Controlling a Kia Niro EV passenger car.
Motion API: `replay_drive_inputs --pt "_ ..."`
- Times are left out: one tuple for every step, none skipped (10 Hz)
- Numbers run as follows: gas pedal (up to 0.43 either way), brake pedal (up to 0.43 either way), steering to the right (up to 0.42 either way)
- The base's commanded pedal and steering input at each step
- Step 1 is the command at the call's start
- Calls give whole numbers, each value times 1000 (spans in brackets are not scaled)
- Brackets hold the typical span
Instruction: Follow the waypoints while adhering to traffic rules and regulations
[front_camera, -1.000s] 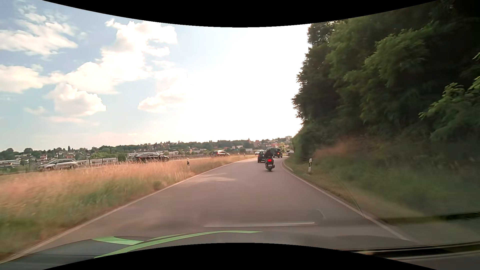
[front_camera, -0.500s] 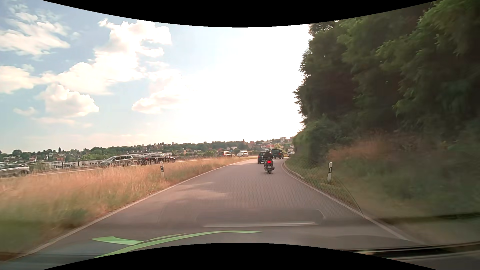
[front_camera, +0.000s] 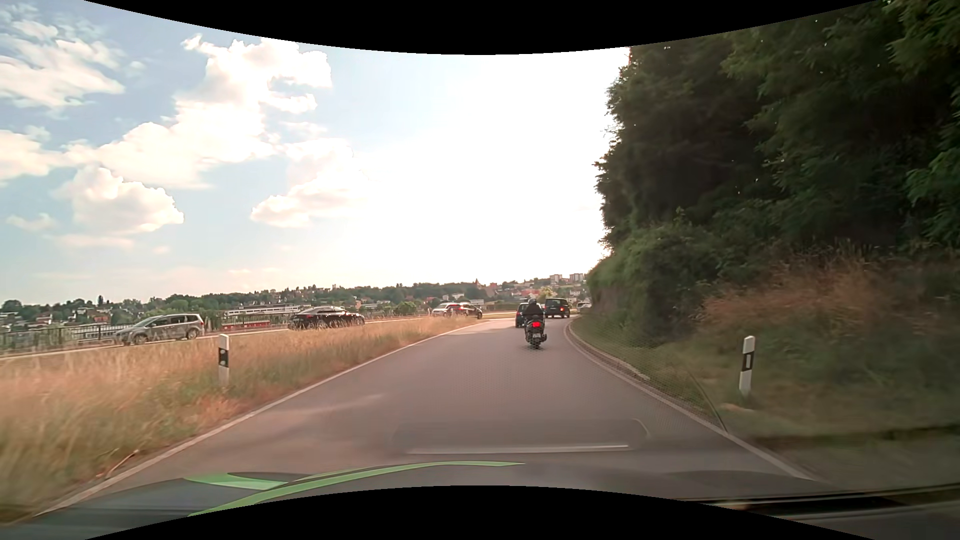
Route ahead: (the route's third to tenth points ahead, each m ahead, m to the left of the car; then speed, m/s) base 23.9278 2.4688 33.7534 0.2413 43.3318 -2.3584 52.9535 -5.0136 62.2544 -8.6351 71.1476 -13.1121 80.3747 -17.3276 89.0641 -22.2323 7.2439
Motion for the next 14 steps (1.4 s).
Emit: replay_drive_inputs --pt "0 0 27" --pt "0 0 27" --pt "0 0 27" --pt "0 0 27" --pt "0 0 27" --pt "8 0 27" --pt "39 0 27" --pt "39 0 27" --pt "47 0 27" --pt "47 0 28" --pt "47 0 28" --pt "47 0 28" --pt "47 0 29" --pt "47 0 29"
